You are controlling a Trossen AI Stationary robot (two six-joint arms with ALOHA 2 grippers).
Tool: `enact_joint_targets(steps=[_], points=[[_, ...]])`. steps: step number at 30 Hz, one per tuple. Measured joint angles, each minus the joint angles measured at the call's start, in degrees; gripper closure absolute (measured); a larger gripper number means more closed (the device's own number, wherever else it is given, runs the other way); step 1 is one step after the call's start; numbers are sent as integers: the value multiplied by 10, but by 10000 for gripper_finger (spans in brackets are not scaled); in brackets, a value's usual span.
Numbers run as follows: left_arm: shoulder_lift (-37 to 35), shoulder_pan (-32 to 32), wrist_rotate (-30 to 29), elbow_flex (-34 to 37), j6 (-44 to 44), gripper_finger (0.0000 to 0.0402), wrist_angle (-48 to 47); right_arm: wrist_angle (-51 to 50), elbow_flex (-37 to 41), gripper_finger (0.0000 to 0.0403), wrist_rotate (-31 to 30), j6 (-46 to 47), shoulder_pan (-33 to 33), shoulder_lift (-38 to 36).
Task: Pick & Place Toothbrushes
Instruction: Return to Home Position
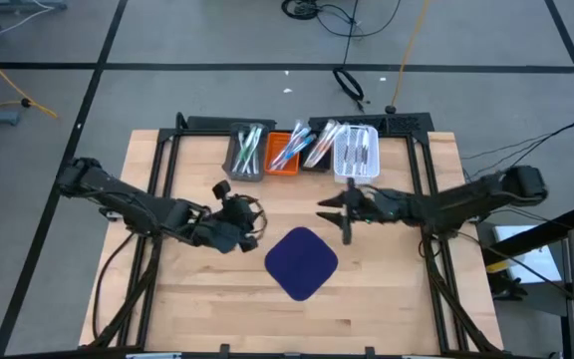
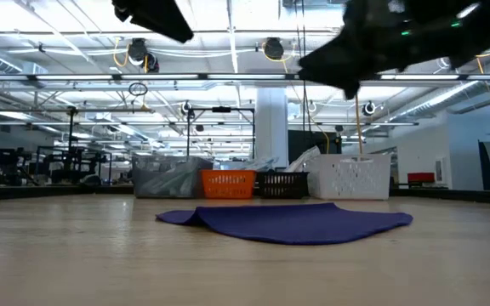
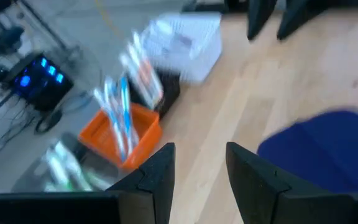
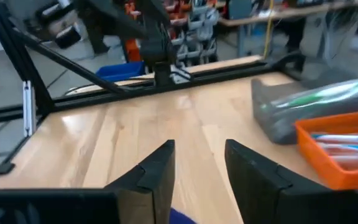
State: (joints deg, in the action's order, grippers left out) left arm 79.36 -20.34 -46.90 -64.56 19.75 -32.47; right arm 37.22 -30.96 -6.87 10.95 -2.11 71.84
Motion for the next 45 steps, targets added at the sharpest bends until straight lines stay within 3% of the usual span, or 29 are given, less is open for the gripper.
enact_joint_targets(steps=[12, 19, 28, 45], points=[[-222, -2, 41, 287, -49, 256, 254, -6, 140, 310, -243, -86, -152, -215], [-346, -11, 90, 434, -62, 256, 365, -10, 207, 326, -248, -82, -188, -311], [-446, -12, 158, 620, -94, 256, 596, 5, 274, 343, -246, -97, -206, -389], [-457, -11, 125, 639, -101, 256, 552, -63, 300, 351, -230, -101, -205, -406]])
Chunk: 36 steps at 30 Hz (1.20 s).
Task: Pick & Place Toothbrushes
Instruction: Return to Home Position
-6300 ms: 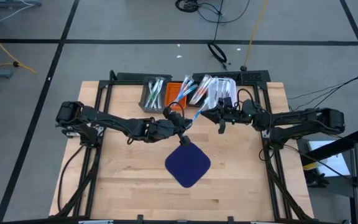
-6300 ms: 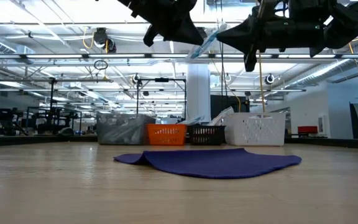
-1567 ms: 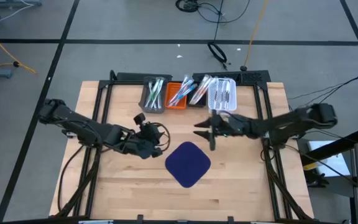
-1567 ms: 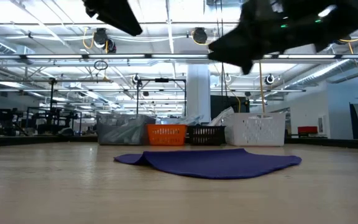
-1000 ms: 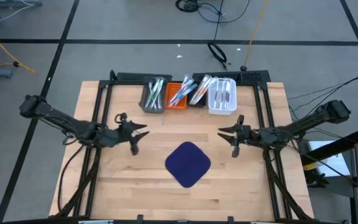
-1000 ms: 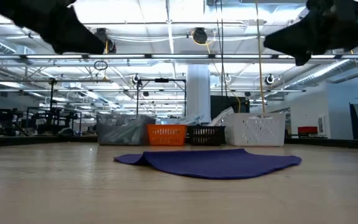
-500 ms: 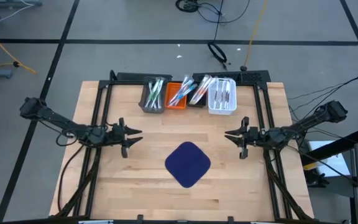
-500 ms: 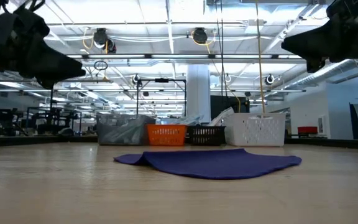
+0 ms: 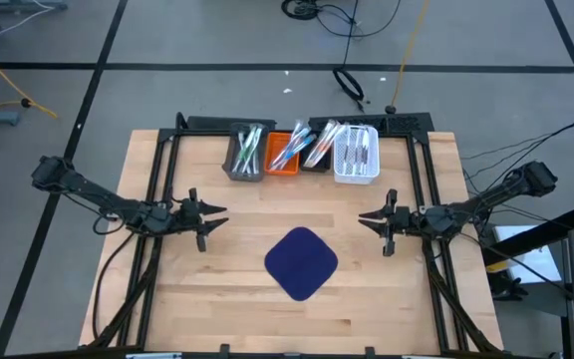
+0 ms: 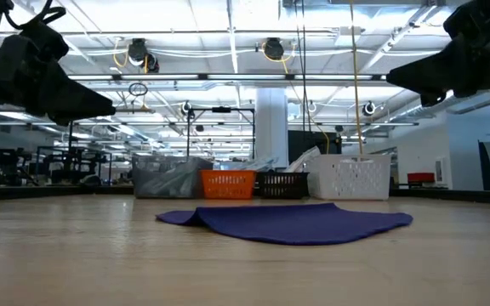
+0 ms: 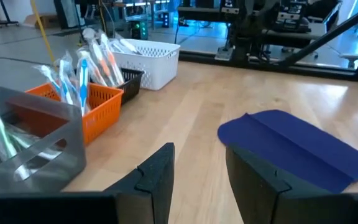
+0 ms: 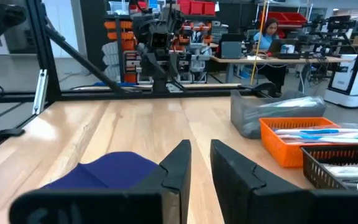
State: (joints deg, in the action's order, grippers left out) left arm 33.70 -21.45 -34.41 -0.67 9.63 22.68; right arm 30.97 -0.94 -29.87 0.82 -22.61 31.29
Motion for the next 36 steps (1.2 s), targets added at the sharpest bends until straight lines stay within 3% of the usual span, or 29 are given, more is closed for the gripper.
enact_joint_targets(steps=[9, 16, 27, 31, 36], points=[[0, 2, -1, 0, 0, 256, 1, -8, 1, 352, -1, 0, 0, -5], [-31, 4, -1, 0, 0, 256, -22, -27, 1, 351, -1, 0, 1, -106], [-184, 19, 0, 0, 0, 256, -141, -29, 1, 350, -1, 0, 55, -313], [-244, 45, -1, -1, -1, 256, -182, 46, 1, 352, -2, 0, 79, -312], [-312, 87, -1, -1, 0, 256, -183, 61, 1, 351, -1, 0, 105, -312]])
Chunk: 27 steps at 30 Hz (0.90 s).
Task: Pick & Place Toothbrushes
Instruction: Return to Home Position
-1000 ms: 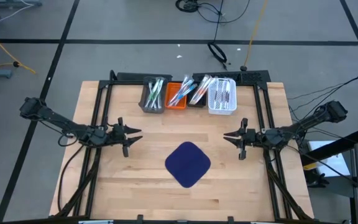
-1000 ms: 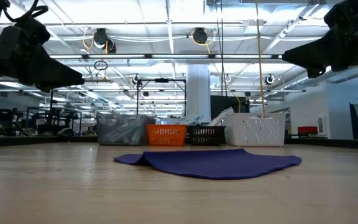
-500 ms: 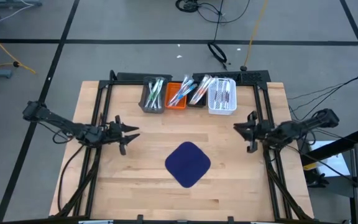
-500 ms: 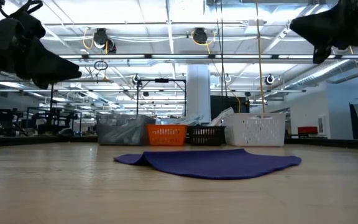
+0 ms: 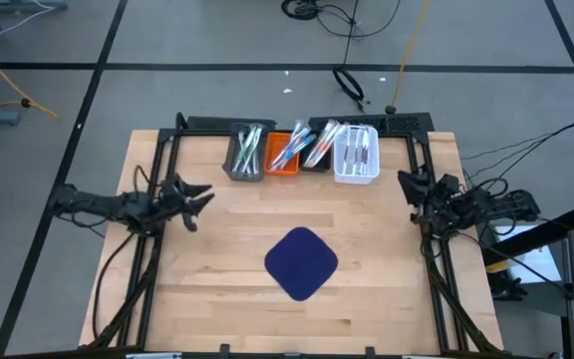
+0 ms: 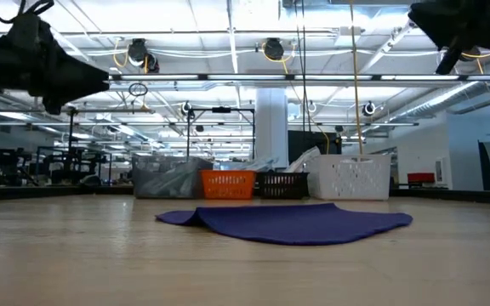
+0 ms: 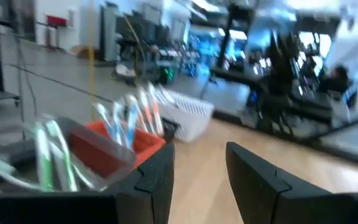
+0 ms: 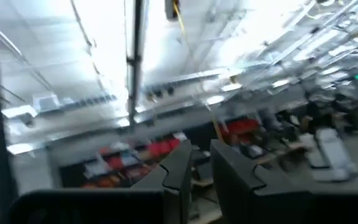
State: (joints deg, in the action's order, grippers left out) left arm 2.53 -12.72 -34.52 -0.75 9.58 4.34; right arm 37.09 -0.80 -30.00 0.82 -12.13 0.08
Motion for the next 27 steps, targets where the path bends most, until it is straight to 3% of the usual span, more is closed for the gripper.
enact_joint_targets(steps=[9, 27], points=[[-22, 54, 0, 1, 0, 256, 25, -4, 0, 352, 0, 0, 55, 0], [-22, 56, -1, 1, 0, 256, 27, -15, 0, 353, 0, 0, 199, 0]])
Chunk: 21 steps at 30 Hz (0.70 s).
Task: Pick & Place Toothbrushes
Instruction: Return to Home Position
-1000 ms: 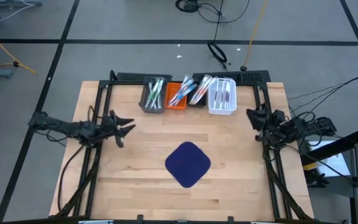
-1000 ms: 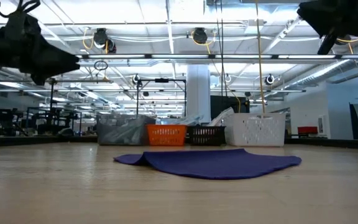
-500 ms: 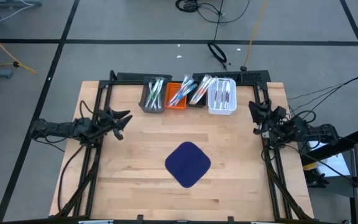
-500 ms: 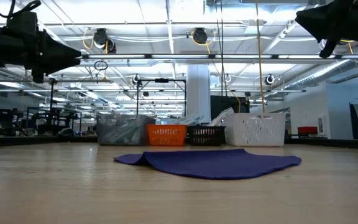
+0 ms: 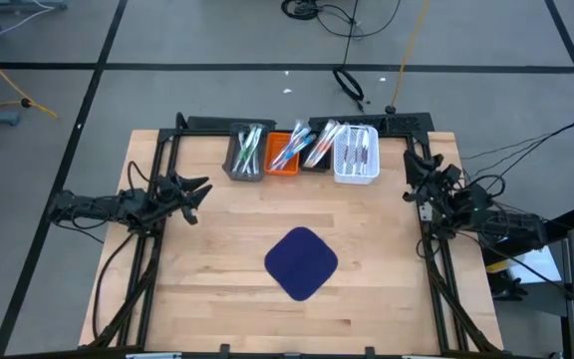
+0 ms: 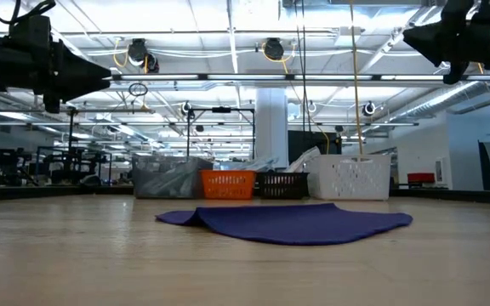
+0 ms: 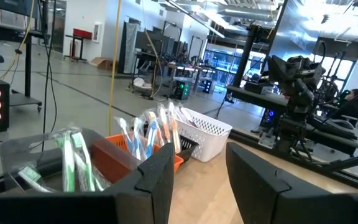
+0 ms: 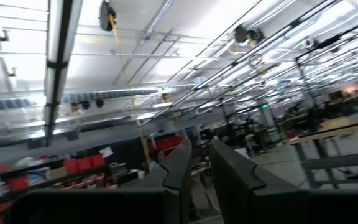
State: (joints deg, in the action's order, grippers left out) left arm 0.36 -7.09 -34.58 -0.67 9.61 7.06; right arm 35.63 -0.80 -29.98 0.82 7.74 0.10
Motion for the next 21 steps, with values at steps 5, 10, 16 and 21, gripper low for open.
enact_joint_targets(steps=[5, 10, 16, 21], points=[[0, 0, 0, 0, 0, 256, 0, -52, 0, 352, 0, 63, 35, 0], [0, 0, 0, 0, 0, 256, 0, -135, 0, 352, 0, 65, 41, 0], [0, 0, 0, 0, 0, 256, 1, -254, 0, 353, 92, -2, 41, 0], [0, 0, 0, 0, 0, 256, 1, -298, 0, 353, 220, -45, 36, 0]])
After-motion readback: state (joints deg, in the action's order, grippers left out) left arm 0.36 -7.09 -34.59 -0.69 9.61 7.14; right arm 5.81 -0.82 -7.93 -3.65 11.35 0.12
